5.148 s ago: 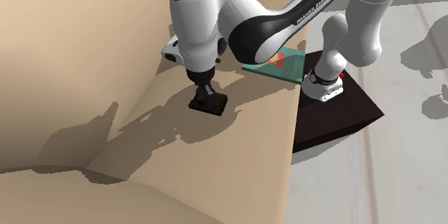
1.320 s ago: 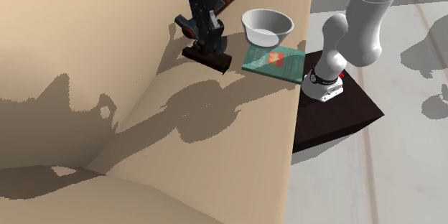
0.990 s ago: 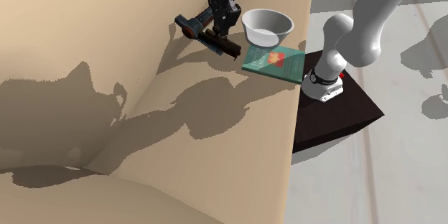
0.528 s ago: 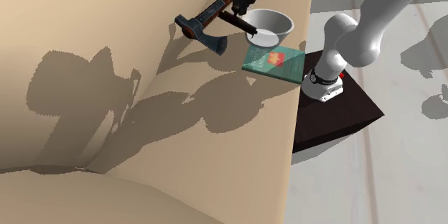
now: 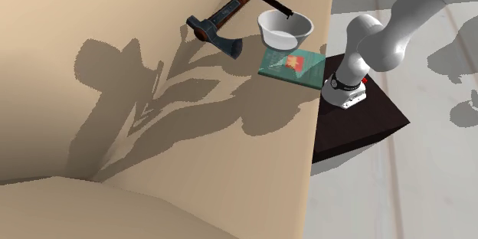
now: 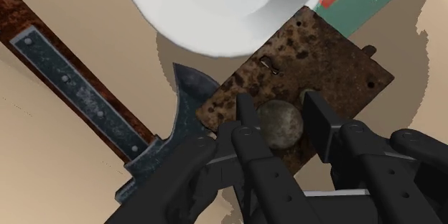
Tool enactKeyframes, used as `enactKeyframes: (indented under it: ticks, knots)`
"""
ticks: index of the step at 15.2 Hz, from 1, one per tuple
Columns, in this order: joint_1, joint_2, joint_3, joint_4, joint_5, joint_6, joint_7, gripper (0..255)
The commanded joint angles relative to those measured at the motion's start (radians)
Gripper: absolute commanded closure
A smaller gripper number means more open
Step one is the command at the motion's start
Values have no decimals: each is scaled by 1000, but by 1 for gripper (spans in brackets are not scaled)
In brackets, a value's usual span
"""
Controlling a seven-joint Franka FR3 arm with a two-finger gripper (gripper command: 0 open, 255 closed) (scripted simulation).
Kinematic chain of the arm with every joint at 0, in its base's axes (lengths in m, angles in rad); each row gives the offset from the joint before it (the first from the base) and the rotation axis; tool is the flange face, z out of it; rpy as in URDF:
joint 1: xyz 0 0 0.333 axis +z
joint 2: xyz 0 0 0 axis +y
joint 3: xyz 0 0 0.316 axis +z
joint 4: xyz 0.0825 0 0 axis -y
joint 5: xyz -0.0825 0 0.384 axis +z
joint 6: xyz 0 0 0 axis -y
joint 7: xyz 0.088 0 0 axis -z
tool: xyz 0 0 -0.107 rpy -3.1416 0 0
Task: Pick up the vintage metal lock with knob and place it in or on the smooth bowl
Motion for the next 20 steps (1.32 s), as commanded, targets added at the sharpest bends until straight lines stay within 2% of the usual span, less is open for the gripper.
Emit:
enactKeyframes:
  ticks: [1, 4, 20]
  knots:
    - [-11, -47, -25, -36, -14, -9, -36, 255]
    - [-34, -125, -79, -79, -48, -38, -110, 255]
    - [-41, -209, -89, -363, -62, 162, -96, 255]
